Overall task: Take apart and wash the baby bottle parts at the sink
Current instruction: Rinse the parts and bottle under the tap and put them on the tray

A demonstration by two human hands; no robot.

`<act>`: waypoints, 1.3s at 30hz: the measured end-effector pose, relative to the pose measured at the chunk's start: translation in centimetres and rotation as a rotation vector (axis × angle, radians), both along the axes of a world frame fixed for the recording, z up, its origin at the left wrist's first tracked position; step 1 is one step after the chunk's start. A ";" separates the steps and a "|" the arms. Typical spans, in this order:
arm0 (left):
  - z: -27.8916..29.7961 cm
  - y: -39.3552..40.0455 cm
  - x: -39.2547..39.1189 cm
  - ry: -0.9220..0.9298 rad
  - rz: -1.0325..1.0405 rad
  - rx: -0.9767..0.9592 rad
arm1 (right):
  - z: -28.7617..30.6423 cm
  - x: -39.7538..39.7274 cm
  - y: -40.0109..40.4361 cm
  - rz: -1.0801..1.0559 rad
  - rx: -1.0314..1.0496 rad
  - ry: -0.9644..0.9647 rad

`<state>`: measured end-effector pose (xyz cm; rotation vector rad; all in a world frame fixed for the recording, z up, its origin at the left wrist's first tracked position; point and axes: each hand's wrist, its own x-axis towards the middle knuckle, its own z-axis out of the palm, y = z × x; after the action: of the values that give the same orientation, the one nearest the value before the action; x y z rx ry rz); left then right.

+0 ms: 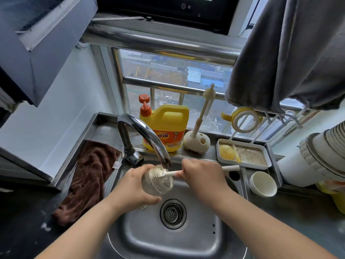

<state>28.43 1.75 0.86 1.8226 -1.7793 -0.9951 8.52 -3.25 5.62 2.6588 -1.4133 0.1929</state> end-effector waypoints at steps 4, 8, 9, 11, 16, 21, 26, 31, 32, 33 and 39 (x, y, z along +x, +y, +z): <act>0.8 -0.1 0.2 -0.054 0.003 -0.074 | 0.4 0.8 0.5 -0.116 0.268 -0.059; 1.2 0.3 -0.5 -0.164 -0.066 -0.176 | -0.3 1.4 0.0 -0.346 0.746 -0.118; 1.1 0.4 -0.6 -0.201 -0.064 -0.218 | -0.4 1.2 -0.3 -0.377 0.862 -0.156; 0.4 0.5 -0.4 -0.273 -0.037 -0.320 | -0.3 0.5 -0.7 -0.395 1.079 -0.218; 0.3 0.6 -0.7 -0.182 0.075 -0.303 | -0.2 -0.2 -0.8 -0.374 1.059 -0.498; 0.3 0.6 -0.7 -0.259 0.021 -0.341 | -1.0 0.8 0.0 -0.456 0.828 -0.402; -0.7 0.8 -0.2 -0.381 -0.043 -0.358 | -0.3 0.2 -0.2 -0.364 0.940 -0.195; -0.1 0.5 -0.8 -0.399 -0.002 -0.383 | 0.7 0.4 -0.7 -0.281 0.698 -0.161; 0.2 0.3 -1.0 -0.402 -0.009 -0.404 | 0.2 0.8 -0.3 -0.248 0.704 -0.158; 0.3 0.2 -1.1 -0.413 -0.024 -0.425 | -0.1 1.0 0.0 -0.219 0.735 -0.152; 0.0 -0.2 -0.1 -0.534 -0.040 -0.480 | 1.1 0.0 -1.2 -0.247 0.727 -0.064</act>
<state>28.30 1.54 0.81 1.8314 -2.1207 -0.0498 8.52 -4.49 6.76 2.9609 -2.1427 -0.3299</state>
